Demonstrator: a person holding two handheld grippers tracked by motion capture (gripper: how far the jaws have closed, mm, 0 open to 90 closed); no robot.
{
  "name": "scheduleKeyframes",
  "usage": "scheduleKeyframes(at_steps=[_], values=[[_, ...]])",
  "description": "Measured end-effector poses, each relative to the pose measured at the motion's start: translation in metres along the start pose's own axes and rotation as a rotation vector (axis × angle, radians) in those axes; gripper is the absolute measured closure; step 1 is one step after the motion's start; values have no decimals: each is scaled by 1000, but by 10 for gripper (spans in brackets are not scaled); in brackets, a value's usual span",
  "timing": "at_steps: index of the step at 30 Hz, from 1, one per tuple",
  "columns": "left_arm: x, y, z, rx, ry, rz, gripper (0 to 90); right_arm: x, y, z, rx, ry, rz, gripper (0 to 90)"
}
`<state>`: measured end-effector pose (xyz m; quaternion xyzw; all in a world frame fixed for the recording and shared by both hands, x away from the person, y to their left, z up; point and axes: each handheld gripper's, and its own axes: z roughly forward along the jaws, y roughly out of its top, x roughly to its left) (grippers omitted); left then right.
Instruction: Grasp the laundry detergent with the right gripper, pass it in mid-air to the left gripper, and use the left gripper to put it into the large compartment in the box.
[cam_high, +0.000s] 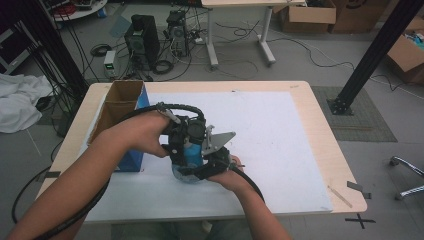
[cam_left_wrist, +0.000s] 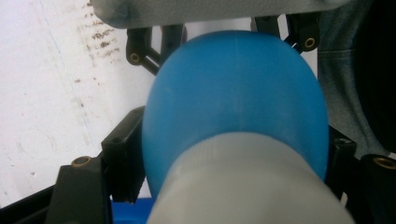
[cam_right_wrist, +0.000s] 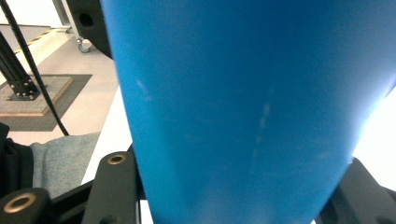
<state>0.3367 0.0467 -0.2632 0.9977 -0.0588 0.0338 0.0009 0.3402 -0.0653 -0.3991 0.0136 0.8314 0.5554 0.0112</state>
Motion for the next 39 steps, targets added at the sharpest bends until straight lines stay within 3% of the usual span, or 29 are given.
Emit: scheduleKeyframes(at_steps=[13,23,31,39], values=[[0,3,0,13,-4,12,375,0,-2,1,-3,-5,-4,455],[-1,7,-4,43,-1,-7,386,1,0,-1,-4,-20,-21,439],[2,7,-12,42,-5,-34,385,2,3,-6,-46,-39,-31,423],[2,9,-13,56,-23,-44,385,3,3,-12,-46,-46,-2,330]])
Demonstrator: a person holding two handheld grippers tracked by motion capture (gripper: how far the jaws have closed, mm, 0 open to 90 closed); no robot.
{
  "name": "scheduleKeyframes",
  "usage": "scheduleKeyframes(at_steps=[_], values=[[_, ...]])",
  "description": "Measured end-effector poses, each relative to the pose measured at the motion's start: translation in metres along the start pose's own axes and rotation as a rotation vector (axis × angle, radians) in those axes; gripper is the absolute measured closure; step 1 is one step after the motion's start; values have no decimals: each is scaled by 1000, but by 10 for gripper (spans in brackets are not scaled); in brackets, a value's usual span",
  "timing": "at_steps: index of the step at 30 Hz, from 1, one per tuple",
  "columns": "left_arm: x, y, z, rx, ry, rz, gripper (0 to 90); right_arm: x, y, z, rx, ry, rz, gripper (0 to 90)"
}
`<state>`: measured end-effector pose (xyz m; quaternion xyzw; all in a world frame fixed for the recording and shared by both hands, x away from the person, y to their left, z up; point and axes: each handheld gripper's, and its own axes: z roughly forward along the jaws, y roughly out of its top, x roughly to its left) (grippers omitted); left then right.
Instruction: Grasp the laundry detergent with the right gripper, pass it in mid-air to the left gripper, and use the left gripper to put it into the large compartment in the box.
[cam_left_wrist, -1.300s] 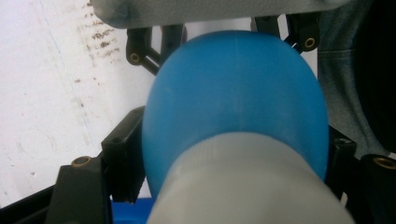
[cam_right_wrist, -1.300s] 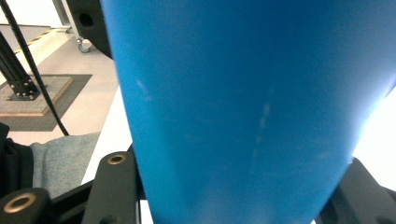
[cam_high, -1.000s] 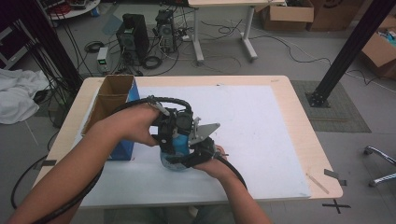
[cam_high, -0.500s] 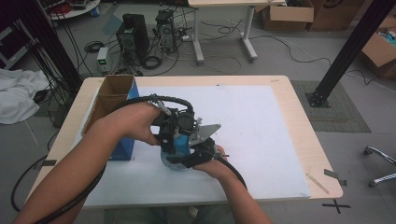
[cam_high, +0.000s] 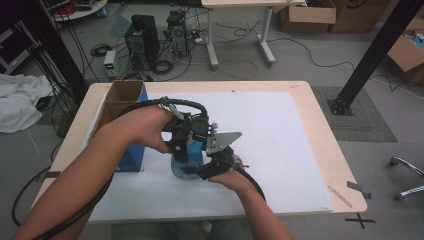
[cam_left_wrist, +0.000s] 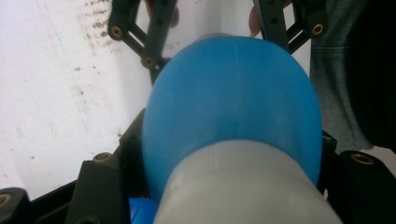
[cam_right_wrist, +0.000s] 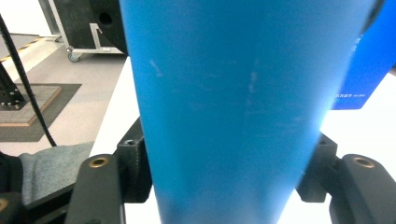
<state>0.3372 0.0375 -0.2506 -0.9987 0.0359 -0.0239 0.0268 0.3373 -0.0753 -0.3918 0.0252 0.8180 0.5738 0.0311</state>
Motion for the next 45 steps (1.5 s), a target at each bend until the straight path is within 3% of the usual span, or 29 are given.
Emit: scheduleKeyframes(at_steps=[6,12,18,22,26,31,36,40,45], values=[[2,-2,-5,-4,-8,-19,384,0,1,-9,25,1,1,276],[7,-7,-12,6,-30,-69,384,-2,9,-22,85,46,38,196],[15,-15,-23,22,-24,-118,383,-5,25,-46,156,19,31,103],[22,-22,-35,24,-18,-173,383,-10,40,-61,248,-28,21,28],[31,-32,-48,29,-19,-241,383,-17,55,-70,353,-45,4,0],[42,-47,-64,32,-27,-350,382,-26,67,-74,540,-52,-24,0],[53,-66,-81,29,-35,-486,383,-30,70,-74,758,-30,-47,0],[60,-85,-101,16,-52,-638,383,-32,71,-77,893,-20,-59,0],[69,-112,-131,18,-61,-835,383,-35,74,-80,1015,-14,-78,0]])
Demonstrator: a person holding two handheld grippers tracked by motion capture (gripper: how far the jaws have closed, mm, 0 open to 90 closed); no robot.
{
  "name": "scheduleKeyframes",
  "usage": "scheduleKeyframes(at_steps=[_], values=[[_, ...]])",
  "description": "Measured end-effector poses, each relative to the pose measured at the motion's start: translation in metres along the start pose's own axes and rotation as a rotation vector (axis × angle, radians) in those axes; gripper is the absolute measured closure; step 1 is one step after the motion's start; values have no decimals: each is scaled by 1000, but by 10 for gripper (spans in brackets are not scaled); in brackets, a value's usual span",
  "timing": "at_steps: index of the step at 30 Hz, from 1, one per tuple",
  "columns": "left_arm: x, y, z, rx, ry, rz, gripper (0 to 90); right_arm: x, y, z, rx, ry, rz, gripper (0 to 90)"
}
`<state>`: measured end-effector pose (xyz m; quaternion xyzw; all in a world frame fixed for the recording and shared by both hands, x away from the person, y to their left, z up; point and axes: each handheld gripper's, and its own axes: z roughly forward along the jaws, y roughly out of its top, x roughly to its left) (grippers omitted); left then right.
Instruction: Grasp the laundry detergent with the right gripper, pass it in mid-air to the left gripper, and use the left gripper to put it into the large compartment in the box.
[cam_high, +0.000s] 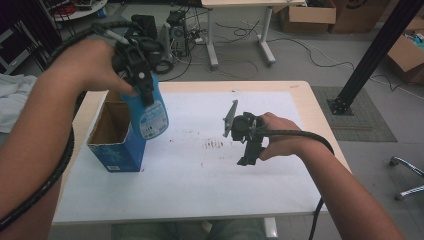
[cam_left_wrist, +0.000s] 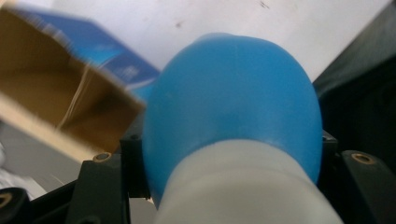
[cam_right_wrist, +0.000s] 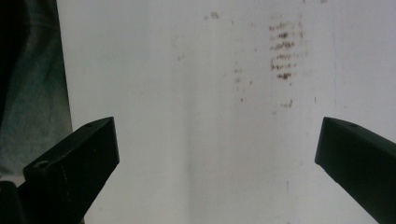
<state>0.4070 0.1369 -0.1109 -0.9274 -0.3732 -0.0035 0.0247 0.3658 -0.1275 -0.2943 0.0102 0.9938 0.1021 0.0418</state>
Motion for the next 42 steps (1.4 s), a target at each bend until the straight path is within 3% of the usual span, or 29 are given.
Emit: scheduleKeyframes(at_steps=[5,12,13,18,22,29,42], values=[[21,-17,-24,7,-25,-219,383,0,0,2,81,9,-26,0],[53,-41,-38,20,-60,-540,383,-2,2,-1,93,11,-43,0],[57,-44,-38,24,-65,-577,383,-2,2,-1,94,12,-43,0],[69,-52,-36,11,-62,-682,383,-2,0,0,105,17,-44,0],[77,-55,-30,3,-54,-718,383,-2,-1,-1,104,17,-43,0],[85,-56,-10,12,-46,-746,383,-3,-5,-3,97,21,-35,0],[92,-51,31,33,-41,-731,382,-1,-4,-4,91,35,-32,0]])
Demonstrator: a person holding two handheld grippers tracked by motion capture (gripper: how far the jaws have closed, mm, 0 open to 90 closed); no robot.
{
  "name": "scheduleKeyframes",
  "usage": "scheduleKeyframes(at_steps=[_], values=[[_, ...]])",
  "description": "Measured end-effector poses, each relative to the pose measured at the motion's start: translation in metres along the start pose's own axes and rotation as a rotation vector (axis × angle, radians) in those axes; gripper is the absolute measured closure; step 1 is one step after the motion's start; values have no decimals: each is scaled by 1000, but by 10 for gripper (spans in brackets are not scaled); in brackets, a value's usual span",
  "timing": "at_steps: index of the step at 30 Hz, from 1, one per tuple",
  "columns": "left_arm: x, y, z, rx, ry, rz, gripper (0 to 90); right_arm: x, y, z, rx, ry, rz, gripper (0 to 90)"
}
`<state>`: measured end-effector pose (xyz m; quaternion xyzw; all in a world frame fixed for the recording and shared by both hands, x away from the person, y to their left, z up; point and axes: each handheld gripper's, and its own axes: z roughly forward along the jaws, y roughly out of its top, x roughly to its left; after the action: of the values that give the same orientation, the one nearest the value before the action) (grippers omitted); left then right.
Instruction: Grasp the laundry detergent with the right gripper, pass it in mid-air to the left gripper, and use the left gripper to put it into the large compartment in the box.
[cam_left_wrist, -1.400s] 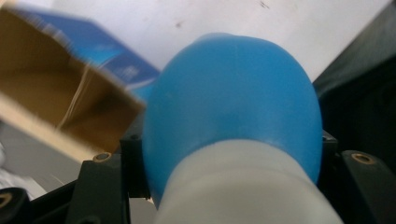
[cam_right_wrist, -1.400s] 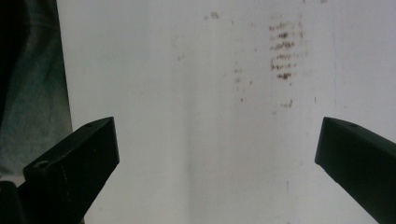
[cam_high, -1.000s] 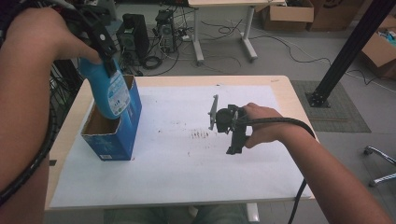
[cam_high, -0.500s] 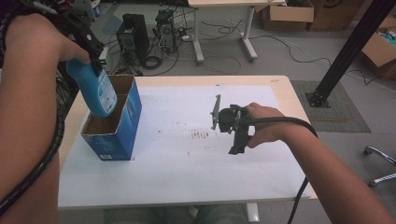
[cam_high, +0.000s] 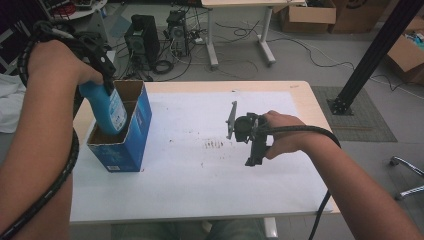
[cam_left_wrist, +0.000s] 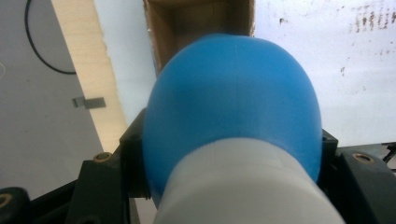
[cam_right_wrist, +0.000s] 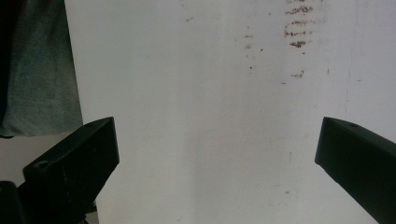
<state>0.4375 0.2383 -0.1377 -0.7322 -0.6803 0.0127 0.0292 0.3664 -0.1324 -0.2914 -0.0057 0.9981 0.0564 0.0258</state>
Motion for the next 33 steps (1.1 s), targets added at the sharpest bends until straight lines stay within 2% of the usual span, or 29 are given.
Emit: scheduleKeyframes(at_steps=[8,16,24,29,33], values=[[4,5,26,11,-9,-9,383,0,-1,0,1,7,4,0],[7,8,54,18,5,-2,383,0,0,1,3,13,6,0],[7,10,85,2,16,-6,383,0,0,2,2,15,3,0],[6,12,104,5,32,-9,383,0,0,3,-1,17,2,0],[7,14,116,17,27,-4,383,0,0,3,0,16,3,0]])
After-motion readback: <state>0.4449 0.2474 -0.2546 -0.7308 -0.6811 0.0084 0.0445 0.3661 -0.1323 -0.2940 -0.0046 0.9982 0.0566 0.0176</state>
